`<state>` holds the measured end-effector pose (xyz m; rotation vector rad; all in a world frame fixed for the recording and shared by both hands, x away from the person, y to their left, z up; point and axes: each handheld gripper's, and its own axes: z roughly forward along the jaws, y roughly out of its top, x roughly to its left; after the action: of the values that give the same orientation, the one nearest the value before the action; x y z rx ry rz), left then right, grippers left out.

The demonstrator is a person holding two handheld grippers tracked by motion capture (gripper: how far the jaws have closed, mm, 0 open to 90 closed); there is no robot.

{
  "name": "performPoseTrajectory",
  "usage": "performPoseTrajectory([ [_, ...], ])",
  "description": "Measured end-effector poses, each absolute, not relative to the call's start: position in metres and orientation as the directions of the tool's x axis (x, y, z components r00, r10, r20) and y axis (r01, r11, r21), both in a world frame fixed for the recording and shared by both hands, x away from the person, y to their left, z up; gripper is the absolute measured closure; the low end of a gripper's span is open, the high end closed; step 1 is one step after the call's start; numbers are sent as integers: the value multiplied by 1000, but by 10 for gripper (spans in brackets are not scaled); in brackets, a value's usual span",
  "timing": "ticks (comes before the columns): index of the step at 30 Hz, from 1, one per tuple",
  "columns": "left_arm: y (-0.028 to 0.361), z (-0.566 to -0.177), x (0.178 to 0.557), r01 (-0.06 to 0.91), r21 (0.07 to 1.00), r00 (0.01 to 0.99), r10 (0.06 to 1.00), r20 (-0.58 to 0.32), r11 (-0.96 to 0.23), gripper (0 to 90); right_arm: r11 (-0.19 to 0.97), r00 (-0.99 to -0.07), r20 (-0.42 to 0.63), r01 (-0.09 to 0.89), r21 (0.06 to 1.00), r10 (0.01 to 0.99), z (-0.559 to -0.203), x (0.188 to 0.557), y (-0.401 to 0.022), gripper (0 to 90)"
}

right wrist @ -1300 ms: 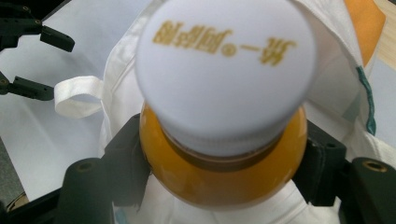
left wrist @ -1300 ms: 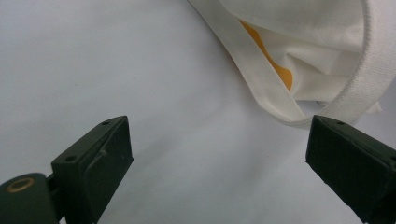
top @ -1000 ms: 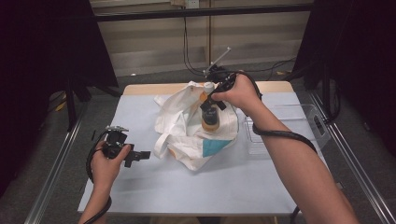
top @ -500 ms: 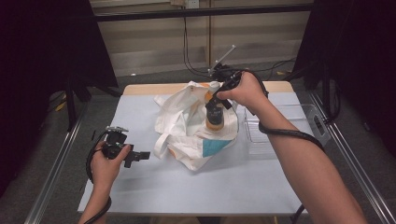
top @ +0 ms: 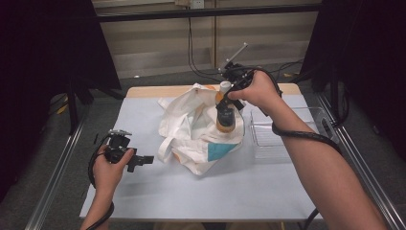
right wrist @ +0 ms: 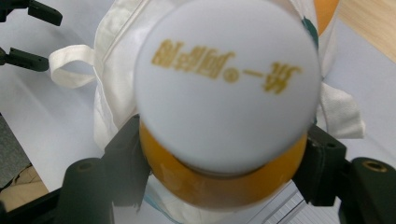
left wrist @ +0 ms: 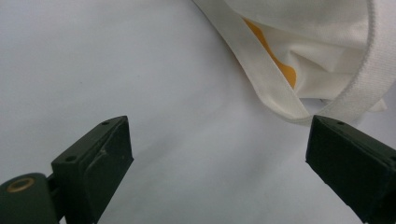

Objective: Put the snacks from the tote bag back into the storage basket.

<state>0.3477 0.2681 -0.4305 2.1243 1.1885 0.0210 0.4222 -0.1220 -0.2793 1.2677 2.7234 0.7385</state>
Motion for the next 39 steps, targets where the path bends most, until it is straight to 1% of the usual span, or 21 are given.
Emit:
performPoseTrajectory([
  [3,268,-431,348,743,572,581,759,-294,-348,70,550,-660,152,713,434,735,-277,421,-124,306],
  [17,270,-432,348,745,579,572,765,-296,-332,70,549,-656,146,716,431,741,-269,417,-135,306],
  [32,271,-430,347,743,575,580,758,-299,-342,70,535,-641,144,727,432,754,-263,413,-148,306],
  [39,270,-431,347,744,577,577,760,-300,-338,70,528,-627,139,739,419,766,-261,411,-158,306],
])
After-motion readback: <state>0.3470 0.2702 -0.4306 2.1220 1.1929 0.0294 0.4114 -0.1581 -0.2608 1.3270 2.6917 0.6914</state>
